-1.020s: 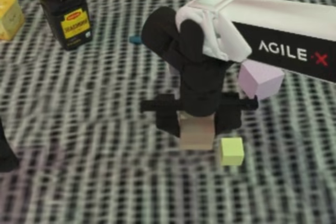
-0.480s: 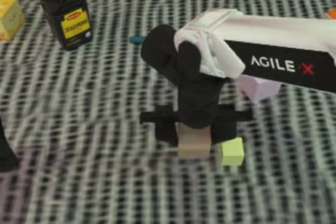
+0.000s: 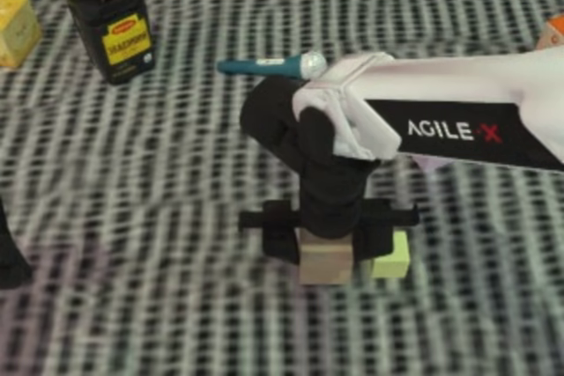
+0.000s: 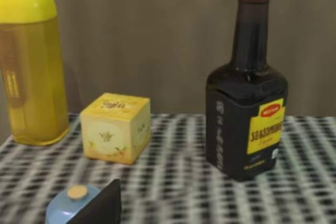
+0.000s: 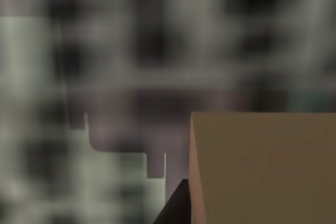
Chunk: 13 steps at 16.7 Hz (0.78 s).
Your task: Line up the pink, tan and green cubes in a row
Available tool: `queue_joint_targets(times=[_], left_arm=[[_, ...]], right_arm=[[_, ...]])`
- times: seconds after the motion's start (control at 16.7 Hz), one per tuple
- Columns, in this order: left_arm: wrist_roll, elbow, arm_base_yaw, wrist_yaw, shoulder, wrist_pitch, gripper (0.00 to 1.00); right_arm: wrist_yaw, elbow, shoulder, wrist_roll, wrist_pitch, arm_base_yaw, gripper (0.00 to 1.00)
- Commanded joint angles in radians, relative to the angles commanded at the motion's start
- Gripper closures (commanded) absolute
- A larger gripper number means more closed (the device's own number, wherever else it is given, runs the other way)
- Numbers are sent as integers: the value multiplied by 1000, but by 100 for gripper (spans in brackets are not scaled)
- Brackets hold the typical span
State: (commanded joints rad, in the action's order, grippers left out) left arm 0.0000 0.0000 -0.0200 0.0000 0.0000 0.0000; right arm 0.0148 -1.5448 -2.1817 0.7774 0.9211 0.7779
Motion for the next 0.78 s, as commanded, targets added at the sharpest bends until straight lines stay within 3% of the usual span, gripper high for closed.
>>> queue_joint_targets(times=[0.78], left_arm=[[0,0,0,0,0,0,0]], right_arm=[[0,0,0,0,0,0,2]])
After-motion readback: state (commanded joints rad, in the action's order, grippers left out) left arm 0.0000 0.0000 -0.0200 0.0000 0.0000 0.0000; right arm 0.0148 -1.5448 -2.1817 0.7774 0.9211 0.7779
